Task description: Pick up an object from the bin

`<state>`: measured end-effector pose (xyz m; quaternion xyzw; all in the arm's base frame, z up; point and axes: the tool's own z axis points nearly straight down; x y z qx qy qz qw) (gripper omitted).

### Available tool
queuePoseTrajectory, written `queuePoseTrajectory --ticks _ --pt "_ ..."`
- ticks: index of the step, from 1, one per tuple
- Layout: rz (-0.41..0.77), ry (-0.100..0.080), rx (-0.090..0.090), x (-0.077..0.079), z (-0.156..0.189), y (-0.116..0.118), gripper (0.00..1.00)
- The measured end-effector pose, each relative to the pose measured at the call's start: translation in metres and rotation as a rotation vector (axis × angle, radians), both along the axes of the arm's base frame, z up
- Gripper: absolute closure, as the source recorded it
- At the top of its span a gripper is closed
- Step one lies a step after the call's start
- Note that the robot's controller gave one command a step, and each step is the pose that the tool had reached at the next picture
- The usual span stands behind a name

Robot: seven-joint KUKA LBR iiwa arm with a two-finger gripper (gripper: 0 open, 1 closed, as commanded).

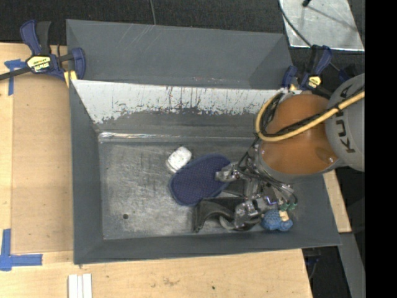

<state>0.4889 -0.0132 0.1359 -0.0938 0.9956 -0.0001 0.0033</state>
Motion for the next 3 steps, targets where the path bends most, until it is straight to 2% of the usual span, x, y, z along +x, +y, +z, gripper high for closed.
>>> queuePoseTrajectory --ticks 1,2,3 --pt "-0.061 -0.006 0.001 0.001 -0.039 -0.005 0.0" --pt "0.075 0.007 -0.002 0.006 -0.045 0.006 0.0" --pt "0.079 0.008 -0.003 0.006 -0.045 0.006 1.0"
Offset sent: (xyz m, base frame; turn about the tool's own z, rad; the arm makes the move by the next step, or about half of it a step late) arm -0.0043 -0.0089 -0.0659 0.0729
